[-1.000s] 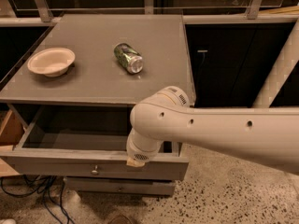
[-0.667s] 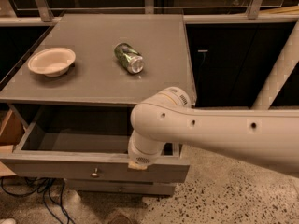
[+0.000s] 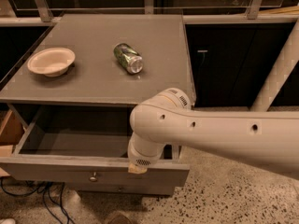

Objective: Open top drawer

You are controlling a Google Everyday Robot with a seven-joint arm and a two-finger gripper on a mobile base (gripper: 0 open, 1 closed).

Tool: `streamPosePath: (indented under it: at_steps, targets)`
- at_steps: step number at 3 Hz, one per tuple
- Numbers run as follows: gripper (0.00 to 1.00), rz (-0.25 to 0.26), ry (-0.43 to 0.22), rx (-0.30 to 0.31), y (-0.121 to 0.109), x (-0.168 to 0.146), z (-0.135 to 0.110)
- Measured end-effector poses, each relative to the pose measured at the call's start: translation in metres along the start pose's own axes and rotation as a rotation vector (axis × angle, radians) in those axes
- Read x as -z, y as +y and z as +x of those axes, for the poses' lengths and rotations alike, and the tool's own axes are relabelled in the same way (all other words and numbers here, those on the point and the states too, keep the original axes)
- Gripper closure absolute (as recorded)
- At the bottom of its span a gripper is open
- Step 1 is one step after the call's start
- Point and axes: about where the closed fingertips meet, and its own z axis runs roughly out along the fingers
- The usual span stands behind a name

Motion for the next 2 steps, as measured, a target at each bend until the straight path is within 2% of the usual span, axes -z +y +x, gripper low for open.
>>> streamPosePath:
  at_steps: [2]
  targets:
    - [1.00, -0.010, 0.000, -0.007, 0.0091, 0.0043, 0.0036]
